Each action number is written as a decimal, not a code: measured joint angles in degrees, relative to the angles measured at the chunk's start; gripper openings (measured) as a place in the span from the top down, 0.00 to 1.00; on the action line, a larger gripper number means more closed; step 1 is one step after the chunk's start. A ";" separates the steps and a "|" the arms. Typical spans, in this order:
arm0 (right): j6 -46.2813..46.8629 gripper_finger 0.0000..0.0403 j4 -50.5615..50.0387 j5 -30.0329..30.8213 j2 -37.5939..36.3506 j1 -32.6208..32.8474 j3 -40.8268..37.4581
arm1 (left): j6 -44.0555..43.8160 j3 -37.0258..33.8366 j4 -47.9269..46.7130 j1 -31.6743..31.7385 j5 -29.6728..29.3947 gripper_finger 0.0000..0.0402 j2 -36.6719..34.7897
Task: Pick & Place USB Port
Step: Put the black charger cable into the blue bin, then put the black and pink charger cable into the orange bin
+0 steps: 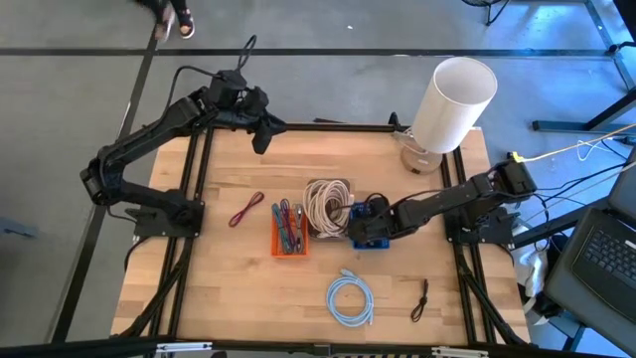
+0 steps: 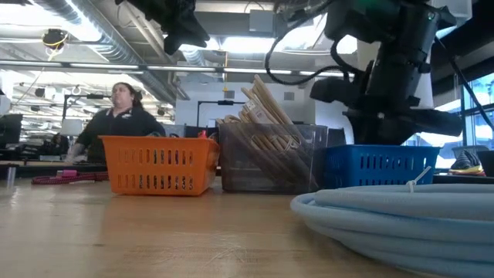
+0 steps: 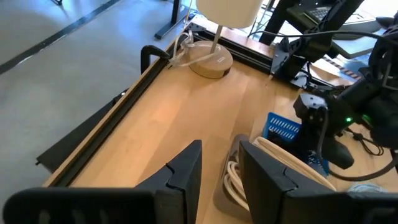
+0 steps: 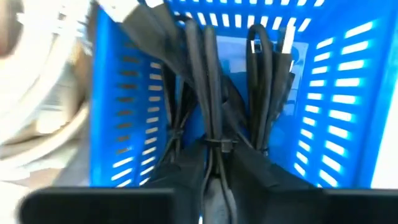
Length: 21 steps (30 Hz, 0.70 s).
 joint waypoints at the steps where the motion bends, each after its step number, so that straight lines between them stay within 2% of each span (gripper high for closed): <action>1: 0.33 0.80 0.01 0.02 -0.51 0.00 0.03 | 0.00 0.00 0.00 0.00 0.00 0.76 0.00; 6: 0.60 0.66 -0.59 0.29 -3.45 0.02 0.08 | -0.01 0.00 0.00 0.00 0.00 0.76 0.00; 12: 0.57 0.63 -3.15 4.71 -8.40 0.09 0.29 | -0.51 0.00 -0.25 0.00 -0.20 0.76 0.02; 16: 0.25 0.64 -9.21 14.29 -12.48 1.50 3.39 | -1.37 0.00 -3.29 0.00 -0.50 0.76 0.01; 21: -3.12 0.67 -22.23 28.27 -16.92 4.36 11.13 | -2.42 0.00 -10.08 0.00 -1.01 0.76 0.02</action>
